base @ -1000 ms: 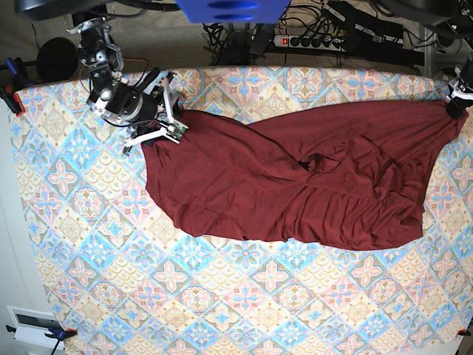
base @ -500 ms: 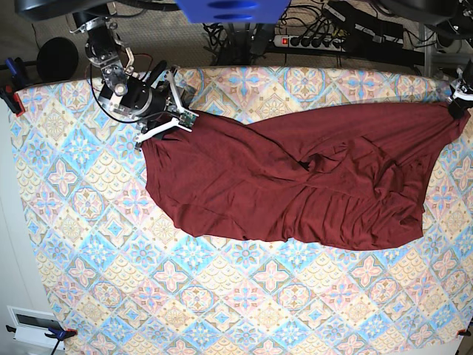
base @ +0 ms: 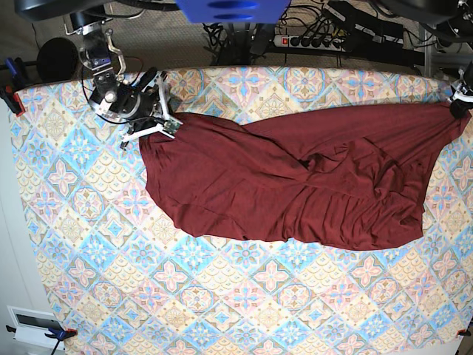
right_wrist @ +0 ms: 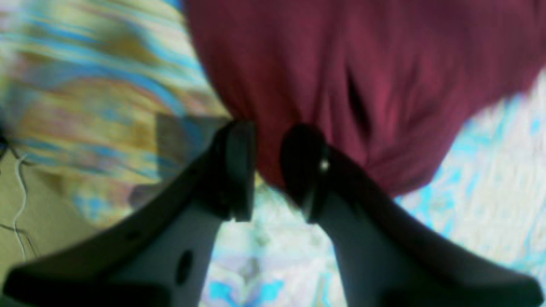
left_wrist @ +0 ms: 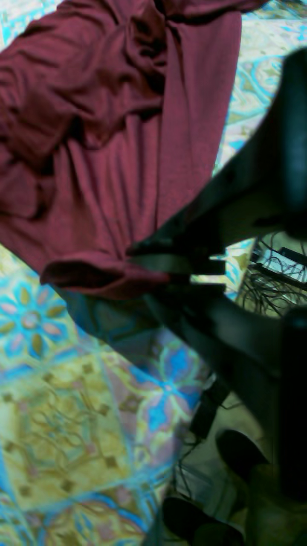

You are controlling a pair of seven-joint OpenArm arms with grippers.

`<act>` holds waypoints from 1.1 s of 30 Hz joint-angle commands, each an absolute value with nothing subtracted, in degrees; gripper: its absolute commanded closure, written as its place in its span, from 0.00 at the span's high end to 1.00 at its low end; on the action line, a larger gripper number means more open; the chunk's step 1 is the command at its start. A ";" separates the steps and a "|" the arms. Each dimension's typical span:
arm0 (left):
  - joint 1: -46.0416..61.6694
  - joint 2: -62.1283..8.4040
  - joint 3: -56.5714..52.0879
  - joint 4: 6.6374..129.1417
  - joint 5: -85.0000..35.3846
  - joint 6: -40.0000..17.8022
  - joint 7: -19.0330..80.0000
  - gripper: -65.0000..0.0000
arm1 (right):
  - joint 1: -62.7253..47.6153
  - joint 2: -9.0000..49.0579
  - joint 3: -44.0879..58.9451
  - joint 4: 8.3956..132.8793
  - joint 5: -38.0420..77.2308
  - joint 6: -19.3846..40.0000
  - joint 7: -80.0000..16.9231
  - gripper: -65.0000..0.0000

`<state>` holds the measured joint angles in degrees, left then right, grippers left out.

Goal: Layout the t-shirt on the table in an organized manner, then fold the t-shirt properly
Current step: 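Pull the held shirt corners apart with both grippers to straighten it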

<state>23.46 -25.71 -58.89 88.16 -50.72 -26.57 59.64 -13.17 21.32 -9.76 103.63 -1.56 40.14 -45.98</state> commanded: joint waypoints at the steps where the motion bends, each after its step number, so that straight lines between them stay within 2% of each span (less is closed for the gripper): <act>1: 23.52 -27.12 -59.47 88.92 -51.47 -26.59 58.42 0.00 | -12.88 21.76 -9.71 103.69 -2.51 40.00 -46.64 0.22; 5: 22.20 -27.12 -59.47 88.92 -51.30 -26.59 58.77 0.00 | -12.88 21.76 -9.80 103.78 -2.59 40.00 -46.64 0.24; 10: 22.02 -27.12 -59.47 88.92 -51.30 -26.59 58.77 0.00 | -13.23 21.76 -10.15 103.78 -2.59 40.00 -46.64 0.38; 12: 22.02 -27.12 -59.47 88.92 -51.30 -26.59 58.77 0.00 | -13.05 21.93 -12.09 103.78 -2.59 40.00 -46.64 0.39; 16: 22.02 -27.12 -59.47 88.92 -51.21 -26.59 58.77 0.00 | -12.88 22.73 -14.46 103.25 -2.59 40.00 -46.64 0.29; 21: 22.11 -28.62 -59.38 88.84 -50.15 -26.59 58.59 0.00 | -12.88 23.78 -12.00 103.08 -2.59 40.00 -46.64 0.01; 30: 19.21 -28.70 -59.30 88.84 -40.40 -26.77 58.51 0.00 | -13.14 29.41 -7.78 103.52 -2.59 40.00 -46.55 0.00; 33: 19.12 -28.79 -56.22 88.84 -39.52 -26.86 58.24 0.00 | -13.41 31.34 -6.37 103.52 -2.51 40.00 -44.53 0.00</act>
<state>19.27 -27.44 -55.72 88.14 -38.89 -26.79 59.42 -13.82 29.91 -7.46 102.85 -2.07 40.36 -44.16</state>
